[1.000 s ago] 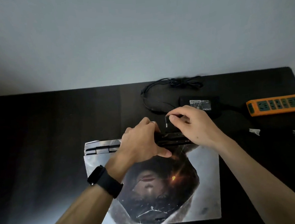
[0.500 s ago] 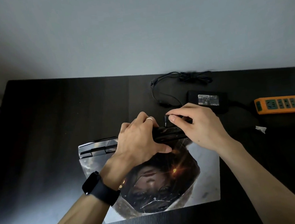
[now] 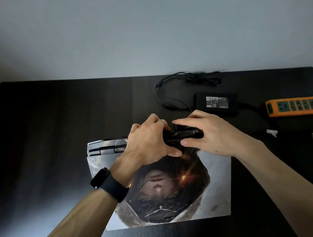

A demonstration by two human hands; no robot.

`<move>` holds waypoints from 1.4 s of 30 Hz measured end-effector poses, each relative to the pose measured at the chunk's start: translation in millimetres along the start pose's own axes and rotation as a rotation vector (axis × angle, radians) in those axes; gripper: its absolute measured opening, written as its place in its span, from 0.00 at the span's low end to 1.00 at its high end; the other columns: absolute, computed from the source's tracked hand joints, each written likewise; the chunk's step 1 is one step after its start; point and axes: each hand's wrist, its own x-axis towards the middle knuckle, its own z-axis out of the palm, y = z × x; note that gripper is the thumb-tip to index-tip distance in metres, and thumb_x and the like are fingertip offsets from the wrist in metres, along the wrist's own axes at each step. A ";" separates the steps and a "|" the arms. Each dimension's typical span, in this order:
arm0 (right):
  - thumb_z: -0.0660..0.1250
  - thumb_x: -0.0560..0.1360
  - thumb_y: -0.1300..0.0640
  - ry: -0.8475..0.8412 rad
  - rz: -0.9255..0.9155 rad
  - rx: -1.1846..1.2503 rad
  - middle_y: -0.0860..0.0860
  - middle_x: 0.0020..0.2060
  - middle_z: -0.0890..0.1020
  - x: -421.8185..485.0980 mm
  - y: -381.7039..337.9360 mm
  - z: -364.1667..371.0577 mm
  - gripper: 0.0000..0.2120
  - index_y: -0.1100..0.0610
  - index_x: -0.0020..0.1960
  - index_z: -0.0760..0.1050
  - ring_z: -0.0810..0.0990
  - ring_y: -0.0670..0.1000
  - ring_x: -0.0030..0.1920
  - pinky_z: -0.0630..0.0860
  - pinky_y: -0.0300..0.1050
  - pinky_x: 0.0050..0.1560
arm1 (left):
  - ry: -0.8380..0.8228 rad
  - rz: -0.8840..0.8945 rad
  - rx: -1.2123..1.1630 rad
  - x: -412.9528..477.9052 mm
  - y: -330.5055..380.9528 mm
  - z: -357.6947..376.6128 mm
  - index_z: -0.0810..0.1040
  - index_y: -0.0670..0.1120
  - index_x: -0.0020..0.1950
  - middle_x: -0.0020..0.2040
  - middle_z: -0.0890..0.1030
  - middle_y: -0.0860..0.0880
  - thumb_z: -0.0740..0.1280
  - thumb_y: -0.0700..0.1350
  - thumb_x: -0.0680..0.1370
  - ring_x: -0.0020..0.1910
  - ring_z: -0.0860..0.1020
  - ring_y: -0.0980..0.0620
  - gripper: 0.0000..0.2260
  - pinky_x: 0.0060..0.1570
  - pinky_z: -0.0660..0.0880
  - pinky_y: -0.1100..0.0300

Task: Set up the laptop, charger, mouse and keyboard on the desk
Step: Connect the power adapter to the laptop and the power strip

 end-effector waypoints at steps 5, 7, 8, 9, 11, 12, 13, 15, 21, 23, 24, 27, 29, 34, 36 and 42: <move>0.67 0.76 0.40 -0.014 0.012 -0.062 0.42 0.60 0.71 9.6 8.6 14.0 0.28 0.37 0.74 0.66 0.74 0.46 0.59 0.75 0.49 0.59 | -0.084 -0.008 0.022 15.2 -6.7 6.7 0.76 0.56 0.55 0.52 0.69 0.58 0.76 0.67 0.62 0.47 0.72 0.55 0.27 0.56 0.65 0.56; 0.65 0.76 0.38 -0.014 0.022 -0.090 0.44 0.62 0.71 15.7 13.4 27.3 0.28 0.37 0.75 0.63 0.74 0.48 0.60 0.74 0.52 0.60 | -0.118 -0.027 0.043 24.8 -14.7 12.3 0.76 0.55 0.57 0.53 0.69 0.57 0.76 0.67 0.61 0.49 0.74 0.54 0.29 0.55 0.67 0.55; 0.64 0.76 0.37 -0.009 0.036 -0.076 0.44 0.62 0.72 19.8 16.6 34.6 0.29 0.37 0.75 0.63 0.74 0.49 0.61 0.73 0.54 0.61 | -0.135 -0.040 0.048 30.0 -18.9 15.7 0.76 0.55 0.57 0.53 0.69 0.56 0.76 0.68 0.61 0.49 0.74 0.53 0.30 0.55 0.69 0.54; 0.64 0.75 0.37 0.002 0.055 -0.049 0.44 0.62 0.72 24.9 20.8 40.7 0.29 0.36 0.75 0.64 0.75 0.50 0.61 0.72 0.55 0.62 | -0.150 -0.052 0.054 36.6 -23.0 19.1 0.77 0.55 0.58 0.53 0.70 0.56 0.76 0.68 0.61 0.50 0.75 0.52 0.30 0.54 0.70 0.53; 0.61 0.71 0.34 0.022 0.095 0.011 0.43 0.61 0.73 36.5 29.1 50.4 0.31 0.36 0.74 0.65 0.75 0.51 0.61 0.72 0.58 0.63 | -0.186 -0.069 0.044 49.6 -28.3 23.9 0.78 0.53 0.56 0.53 0.73 0.54 0.77 0.67 0.60 0.50 0.76 0.52 0.30 0.53 0.75 0.51; 0.60 0.69 0.32 0.028 0.107 0.030 0.42 0.61 0.73 41.8 33.9 54.3 0.32 0.35 0.73 0.65 0.76 0.51 0.62 0.72 0.59 0.63 | -0.205 -0.070 0.026 56.2 -29.6 25.4 0.79 0.52 0.56 0.51 0.76 0.53 0.78 0.66 0.60 0.49 0.77 0.52 0.30 0.52 0.77 0.51; 0.60 0.68 0.32 0.027 0.116 0.045 0.42 0.61 0.74 45.9 38.1 58.1 0.33 0.35 0.73 0.66 0.75 0.51 0.62 0.72 0.60 0.63 | -0.224 -0.065 0.013 61.8 -30.8 26.6 0.80 0.50 0.55 0.49 0.79 0.52 0.78 0.64 0.60 0.47 0.78 0.51 0.30 0.49 0.78 0.52; 0.63 0.69 0.34 0.030 0.132 0.049 0.43 0.62 0.75 51.8 44.2 63.6 0.31 0.36 0.72 0.68 0.74 0.51 0.63 0.71 0.60 0.65 | -0.260 -0.048 0.027 71.6 -32.1 27.8 0.80 0.48 0.54 0.44 0.81 0.52 0.79 0.63 0.61 0.45 0.78 0.51 0.28 0.43 0.76 0.57; 0.70 0.71 0.40 0.145 0.143 0.053 0.45 0.63 0.77 49.6 49.4 71.7 0.27 0.41 0.69 0.74 0.73 0.52 0.63 0.70 0.54 0.66 | -0.289 -0.055 0.062 81.8 -34.0 30.1 0.80 0.48 0.58 0.46 0.81 0.50 0.79 0.62 0.62 0.47 0.78 0.50 0.30 0.47 0.77 0.55; 0.71 0.73 0.41 0.260 0.138 0.049 0.45 0.65 0.76 39.6 51.0 82.1 0.25 0.46 0.69 0.76 0.71 0.52 0.64 0.69 0.52 0.67 | -0.224 -0.058 0.026 76.2 -37.1 35.8 0.77 0.49 0.60 0.50 0.81 0.51 0.79 0.61 0.62 0.50 0.78 0.50 0.31 0.50 0.77 0.54; 0.70 0.74 0.41 0.317 0.133 0.028 0.45 0.67 0.76 33.2 51.4 88.9 0.25 0.47 0.69 0.76 0.70 0.52 0.66 0.68 0.52 0.69 | -0.179 -0.063 -0.033 71.4 -38.7 39.3 0.75 0.50 0.62 0.52 0.80 0.51 0.79 0.60 0.63 0.52 0.78 0.50 0.32 0.52 0.77 0.53; 0.67 0.76 0.40 0.455 0.139 -0.060 0.48 0.72 0.72 15.6 51.1 110.5 0.24 0.48 0.70 0.74 0.66 0.54 0.72 0.66 0.53 0.72 | -0.078 -0.066 -0.135 59.2 -45.0 48.2 0.71 0.53 0.68 0.57 0.78 0.51 0.78 0.58 0.67 0.57 0.77 0.51 0.33 0.59 0.75 0.54; 0.66 0.76 0.40 0.480 0.240 -0.063 0.49 0.75 0.67 2.9 48.0 122.5 0.26 0.47 0.72 0.71 0.60 0.54 0.76 0.63 0.54 0.75 | 0.004 -0.035 -0.061 46.8 -48.1 50.9 0.73 0.55 0.68 0.59 0.78 0.52 0.74 0.60 0.70 0.62 0.75 0.52 0.28 0.62 0.73 0.54; 0.70 0.74 0.40 0.596 0.427 0.109 0.53 0.78 0.58 -41.8 34.3 152.4 0.34 0.49 0.76 0.64 0.58 0.56 0.77 0.62 0.55 0.75 | 0.334 -0.267 0.057 -20.8 -73.3 80.7 0.62 0.64 0.74 0.78 0.59 0.50 0.64 0.69 0.72 0.78 0.53 0.47 0.31 0.73 0.52 0.41; 0.70 0.74 0.40 0.608 0.515 0.161 0.55 0.78 0.59 -57.0 26.7 164.0 0.35 0.48 0.76 0.62 0.61 0.59 0.76 0.67 0.59 0.72 | 0.306 -0.540 -0.096 -51.3 -84.7 97.2 0.53 0.70 0.75 0.80 0.45 0.49 0.62 0.75 0.68 0.79 0.46 0.41 0.38 0.72 0.51 0.34; 0.71 0.73 0.39 0.552 0.621 0.178 0.57 0.77 0.61 -69.3 17.4 179.9 0.38 0.46 0.77 0.59 0.62 0.62 0.75 0.65 0.61 0.71 | 0.298 -0.729 -0.319 -78.5 -94.5 104.3 0.51 0.70 0.76 0.77 0.55 0.41 0.70 0.71 0.66 0.73 0.57 0.37 0.44 0.69 0.60 0.38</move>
